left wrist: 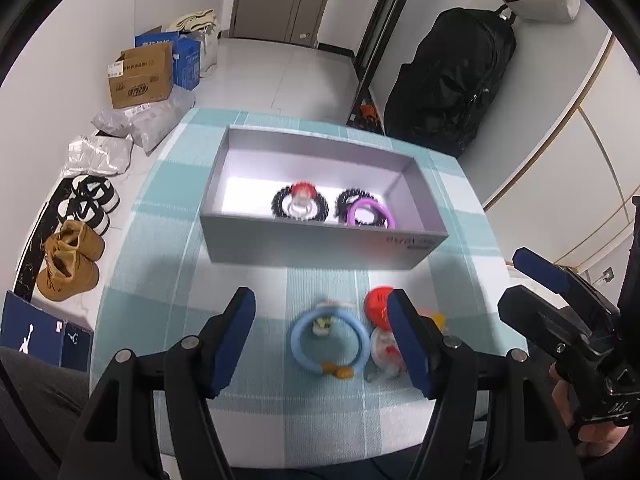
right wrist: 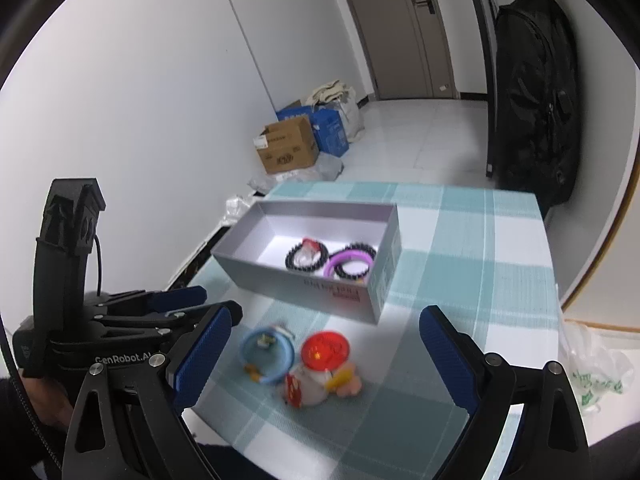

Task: Organize jewelry
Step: 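Withdraw both tools from the silver box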

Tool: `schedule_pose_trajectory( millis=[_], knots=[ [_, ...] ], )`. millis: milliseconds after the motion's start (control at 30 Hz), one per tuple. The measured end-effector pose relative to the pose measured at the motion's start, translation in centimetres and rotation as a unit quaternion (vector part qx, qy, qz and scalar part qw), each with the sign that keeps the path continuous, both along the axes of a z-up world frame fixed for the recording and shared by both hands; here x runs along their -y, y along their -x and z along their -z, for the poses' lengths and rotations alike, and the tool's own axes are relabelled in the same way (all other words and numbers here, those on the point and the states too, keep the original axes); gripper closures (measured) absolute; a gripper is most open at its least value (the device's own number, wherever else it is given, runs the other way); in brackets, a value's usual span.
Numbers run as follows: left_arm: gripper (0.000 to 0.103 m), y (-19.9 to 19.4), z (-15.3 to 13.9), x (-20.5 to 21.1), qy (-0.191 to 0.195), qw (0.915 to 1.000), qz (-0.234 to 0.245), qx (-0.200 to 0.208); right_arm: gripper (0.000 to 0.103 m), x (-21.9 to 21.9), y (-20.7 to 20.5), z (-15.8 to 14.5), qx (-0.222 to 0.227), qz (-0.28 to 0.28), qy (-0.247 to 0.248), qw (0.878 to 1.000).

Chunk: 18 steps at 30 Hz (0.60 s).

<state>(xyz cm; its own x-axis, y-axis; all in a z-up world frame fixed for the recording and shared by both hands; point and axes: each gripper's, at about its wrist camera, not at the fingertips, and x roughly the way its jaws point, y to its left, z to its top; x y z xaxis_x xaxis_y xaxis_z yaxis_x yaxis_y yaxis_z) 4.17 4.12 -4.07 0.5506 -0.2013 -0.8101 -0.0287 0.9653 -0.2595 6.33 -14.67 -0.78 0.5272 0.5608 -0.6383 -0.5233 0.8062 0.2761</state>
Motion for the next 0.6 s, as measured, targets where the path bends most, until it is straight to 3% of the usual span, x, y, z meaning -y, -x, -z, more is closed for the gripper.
schedule_pose_trajectory(
  millis=[333, 500, 600],
  knots=[
    [0.039, 1.4, 1.2, 0.3, 0.013, 0.9998, -0.008, -0.014, 0.008, 0.6, 1.0, 2.2, -0.039, -0.008, 0.007, 0.999],
    [0.039, 2.2, 1.2, 2.2, 0.02, 0.999, 0.039, -0.012, 0.008, 1.5, 1.0, 3.0, -0.057, 0.025, 0.015, 0.998],
    [0.039, 2.5, 1.2, 3.6, 0.0, 0.9978, 0.067, 0.002, 0.008, 2.5, 0.8, 3.2, -0.072, 0.052, 0.005, 0.996]
  ],
)
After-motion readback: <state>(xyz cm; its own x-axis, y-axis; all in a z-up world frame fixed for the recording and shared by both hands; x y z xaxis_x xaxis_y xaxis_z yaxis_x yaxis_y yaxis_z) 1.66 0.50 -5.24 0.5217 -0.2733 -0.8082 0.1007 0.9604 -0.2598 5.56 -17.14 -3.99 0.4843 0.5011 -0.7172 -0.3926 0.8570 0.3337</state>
